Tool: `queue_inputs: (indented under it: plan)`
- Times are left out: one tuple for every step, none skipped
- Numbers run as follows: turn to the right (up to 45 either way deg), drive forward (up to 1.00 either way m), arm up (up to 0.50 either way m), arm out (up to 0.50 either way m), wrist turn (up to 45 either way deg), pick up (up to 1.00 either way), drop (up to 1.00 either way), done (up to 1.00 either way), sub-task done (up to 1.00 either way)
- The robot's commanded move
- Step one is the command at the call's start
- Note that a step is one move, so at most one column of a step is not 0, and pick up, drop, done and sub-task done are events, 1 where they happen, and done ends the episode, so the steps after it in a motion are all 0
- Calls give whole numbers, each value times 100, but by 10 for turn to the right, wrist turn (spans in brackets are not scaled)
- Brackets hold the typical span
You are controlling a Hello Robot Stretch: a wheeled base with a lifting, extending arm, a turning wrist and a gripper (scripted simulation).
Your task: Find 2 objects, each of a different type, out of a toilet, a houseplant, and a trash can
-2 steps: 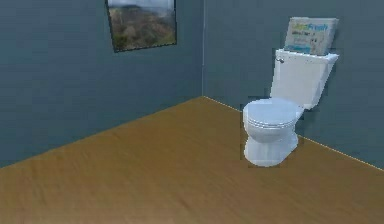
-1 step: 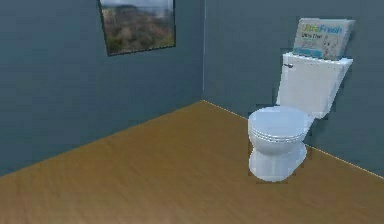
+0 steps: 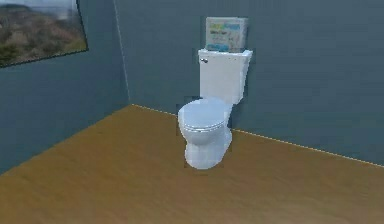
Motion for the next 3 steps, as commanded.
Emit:
queue_inputs:
  plan:
    - [0,75,0,0,0,0,0,0,0]
    - [0,0,0,0,0,0,0,0,100]
    - [450,0,0,0,0,0,0,0,0]
